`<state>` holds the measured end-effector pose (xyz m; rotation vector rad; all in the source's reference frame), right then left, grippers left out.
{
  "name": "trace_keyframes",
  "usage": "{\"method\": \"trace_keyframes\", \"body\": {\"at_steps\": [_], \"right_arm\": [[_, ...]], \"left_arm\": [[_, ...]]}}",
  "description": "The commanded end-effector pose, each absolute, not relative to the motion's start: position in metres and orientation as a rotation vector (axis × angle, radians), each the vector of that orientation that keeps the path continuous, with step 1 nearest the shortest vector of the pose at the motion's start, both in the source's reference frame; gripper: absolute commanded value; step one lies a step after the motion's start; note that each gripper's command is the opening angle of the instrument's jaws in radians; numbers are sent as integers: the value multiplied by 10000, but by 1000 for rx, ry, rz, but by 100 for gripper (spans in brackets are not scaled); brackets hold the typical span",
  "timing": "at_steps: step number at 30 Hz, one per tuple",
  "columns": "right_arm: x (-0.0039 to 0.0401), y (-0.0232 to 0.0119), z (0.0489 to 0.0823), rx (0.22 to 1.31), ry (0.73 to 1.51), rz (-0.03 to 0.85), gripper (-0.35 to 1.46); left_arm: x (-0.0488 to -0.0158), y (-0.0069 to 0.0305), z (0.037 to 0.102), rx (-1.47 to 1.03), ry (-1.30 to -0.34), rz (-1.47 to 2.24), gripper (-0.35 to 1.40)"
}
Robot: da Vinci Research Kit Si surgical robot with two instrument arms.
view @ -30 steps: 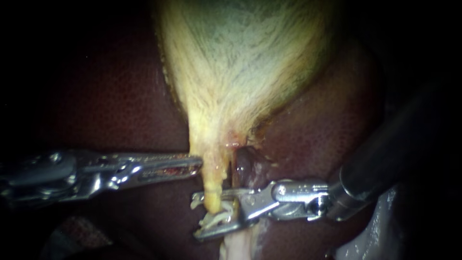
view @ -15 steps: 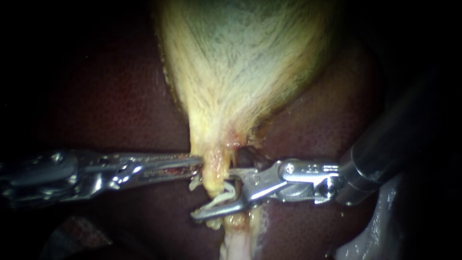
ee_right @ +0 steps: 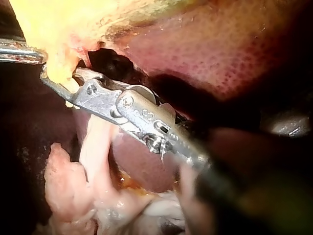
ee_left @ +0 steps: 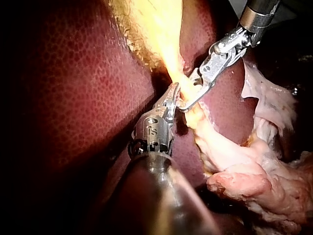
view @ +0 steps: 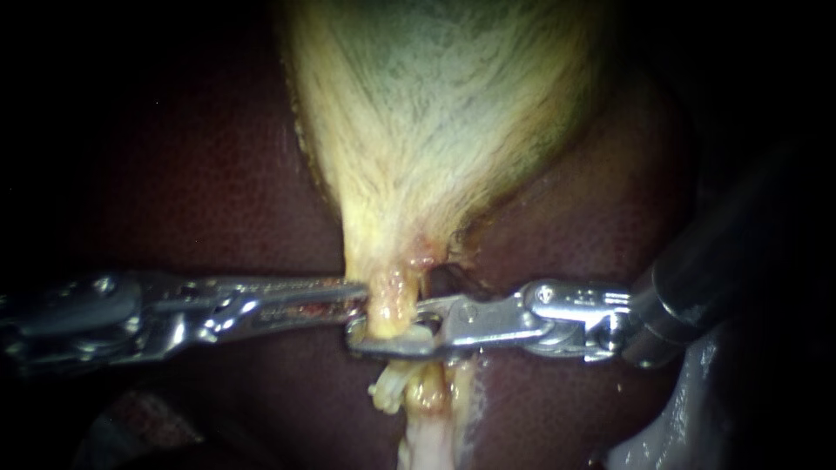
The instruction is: Clipping third clip left tube
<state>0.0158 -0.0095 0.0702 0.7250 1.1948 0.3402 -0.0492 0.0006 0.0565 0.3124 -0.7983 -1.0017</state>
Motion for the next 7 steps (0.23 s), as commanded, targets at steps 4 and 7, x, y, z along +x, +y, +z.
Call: {"method": "trace_keyframes", "body": {"at_steps": [4, 7], "right_arm": [[158, -96, 702, 728, 1192, 346, -35], [158, -97, 701, 732, 1190, 351, -35]], "left_arm": [[-492, 6, 565, 313, -799, -1001, -30], [-492, 6, 566, 313, -799, -1001, -30]]}}
